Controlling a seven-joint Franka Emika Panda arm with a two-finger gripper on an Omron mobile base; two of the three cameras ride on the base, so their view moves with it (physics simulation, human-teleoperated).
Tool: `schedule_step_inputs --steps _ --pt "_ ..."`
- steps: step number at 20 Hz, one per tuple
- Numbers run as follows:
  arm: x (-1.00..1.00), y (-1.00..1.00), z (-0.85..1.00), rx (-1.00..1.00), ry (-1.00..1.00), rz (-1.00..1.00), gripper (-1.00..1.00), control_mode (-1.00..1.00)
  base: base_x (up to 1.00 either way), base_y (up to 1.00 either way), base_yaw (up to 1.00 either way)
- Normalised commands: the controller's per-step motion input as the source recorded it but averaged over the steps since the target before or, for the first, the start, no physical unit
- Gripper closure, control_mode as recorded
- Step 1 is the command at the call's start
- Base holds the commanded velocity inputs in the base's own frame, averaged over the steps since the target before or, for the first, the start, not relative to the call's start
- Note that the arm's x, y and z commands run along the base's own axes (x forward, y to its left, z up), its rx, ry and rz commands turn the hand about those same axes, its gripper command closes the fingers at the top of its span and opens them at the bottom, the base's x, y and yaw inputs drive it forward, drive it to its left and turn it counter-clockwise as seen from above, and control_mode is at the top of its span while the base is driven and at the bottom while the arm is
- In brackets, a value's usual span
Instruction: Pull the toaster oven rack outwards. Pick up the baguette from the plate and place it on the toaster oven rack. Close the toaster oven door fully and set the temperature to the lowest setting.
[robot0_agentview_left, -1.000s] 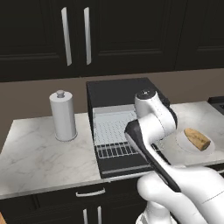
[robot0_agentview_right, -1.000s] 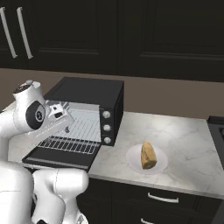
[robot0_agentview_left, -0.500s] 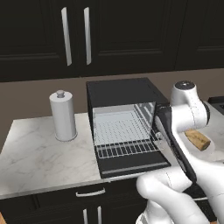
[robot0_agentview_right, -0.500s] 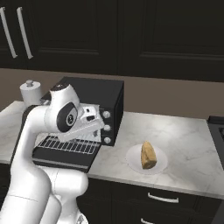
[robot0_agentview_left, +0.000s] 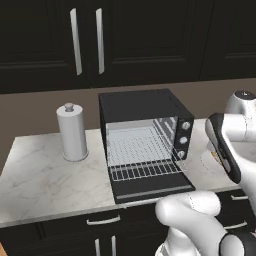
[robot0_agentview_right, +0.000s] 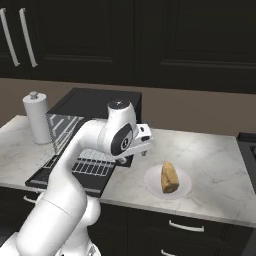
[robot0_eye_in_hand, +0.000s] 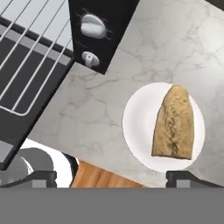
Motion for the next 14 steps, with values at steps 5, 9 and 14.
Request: schedule_step_inputs --steps 5,9,14 --pt "0.50 -0.57 -0.03 0.02 0.07 0.00 -1.00 -1.00 0.00 0.00 0.00" --pt "0.61 -0.39 -0.04 0.05 0.16 0.00 -1.00 -1.00 0.00 0.00 0.00" --pt "0.46 -0.30 -0.23 0.04 0.17 0.00 -1.00 -1.00 0.00 0.00 0.00"
